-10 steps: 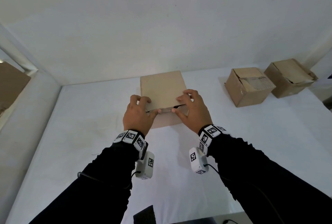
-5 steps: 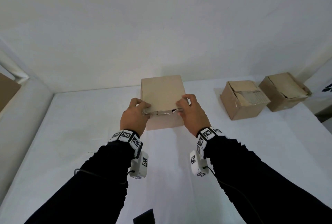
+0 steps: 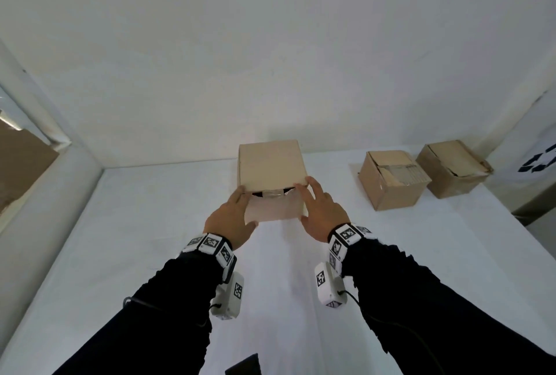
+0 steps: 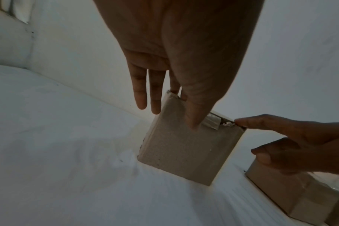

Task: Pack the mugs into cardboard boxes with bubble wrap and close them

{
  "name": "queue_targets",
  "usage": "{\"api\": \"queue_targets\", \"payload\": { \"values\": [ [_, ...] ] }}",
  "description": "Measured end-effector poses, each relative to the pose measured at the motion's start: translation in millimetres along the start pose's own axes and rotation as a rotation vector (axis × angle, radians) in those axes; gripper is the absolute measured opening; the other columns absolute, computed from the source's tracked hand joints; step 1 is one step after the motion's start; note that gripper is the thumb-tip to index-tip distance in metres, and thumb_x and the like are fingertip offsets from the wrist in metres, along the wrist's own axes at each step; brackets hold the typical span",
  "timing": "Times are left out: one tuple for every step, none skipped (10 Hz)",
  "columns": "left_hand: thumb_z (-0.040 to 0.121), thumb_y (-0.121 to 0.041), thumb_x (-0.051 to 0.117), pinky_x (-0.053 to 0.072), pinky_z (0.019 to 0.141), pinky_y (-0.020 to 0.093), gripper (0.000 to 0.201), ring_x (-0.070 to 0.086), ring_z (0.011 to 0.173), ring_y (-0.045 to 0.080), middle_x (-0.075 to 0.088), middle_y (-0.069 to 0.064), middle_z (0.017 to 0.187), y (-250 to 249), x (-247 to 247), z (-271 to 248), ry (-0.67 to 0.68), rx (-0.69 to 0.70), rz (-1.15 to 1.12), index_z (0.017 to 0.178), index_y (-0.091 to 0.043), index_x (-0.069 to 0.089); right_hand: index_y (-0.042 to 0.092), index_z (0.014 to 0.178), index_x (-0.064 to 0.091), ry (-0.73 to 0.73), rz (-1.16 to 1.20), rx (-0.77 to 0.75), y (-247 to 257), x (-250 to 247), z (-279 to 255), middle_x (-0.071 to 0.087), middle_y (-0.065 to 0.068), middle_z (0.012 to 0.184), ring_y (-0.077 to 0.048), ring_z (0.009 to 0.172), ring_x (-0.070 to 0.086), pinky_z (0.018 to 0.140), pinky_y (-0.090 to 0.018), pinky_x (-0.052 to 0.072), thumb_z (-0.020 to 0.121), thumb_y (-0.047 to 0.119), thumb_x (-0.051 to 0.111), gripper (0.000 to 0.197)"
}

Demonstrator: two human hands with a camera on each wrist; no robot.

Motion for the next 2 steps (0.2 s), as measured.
{"api": "queue_targets", "payload": {
  "values": [
    [0.090,-0.048,0.053,0.046,0.094,0.033,0.054,0.054,0.117,0.015,0.031,-0.009,0.152,1,-2,-29,-0.011,0.049,-0.015,0.139,-0.028,0.042,0.022,0.136,0.046,0.026,0.125,0.002,-10,-1,-32,0.038,-0.002,0.147,-0.024,0.124,0.044,0.098,-0.039,0.042,0.096,0.035,0.049,0.042],
    [0.076,-0.069,0.045,0.045,0.089,0.022,0.055,0.060,0.095,0.001,0.063,-0.018,0.113,26,12,-79,-0.031,0.025,-0.140,0.118,-0.037,0.060,0.030,0.113,0.062,-0.049,0.390,-0.039,-29,9,-87,0.064,0.007,0.116,-0.011,0.103,0.061,0.091,-0.030,0.046,0.094,0.034,0.056,0.020]
  ]
}}
Point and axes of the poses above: each hand's wrist, its own z-axis towards the middle knuckle, its own x-axis out of the palm, y = z × x, the point moved 6 cm from there along z, towards the middle knuckle
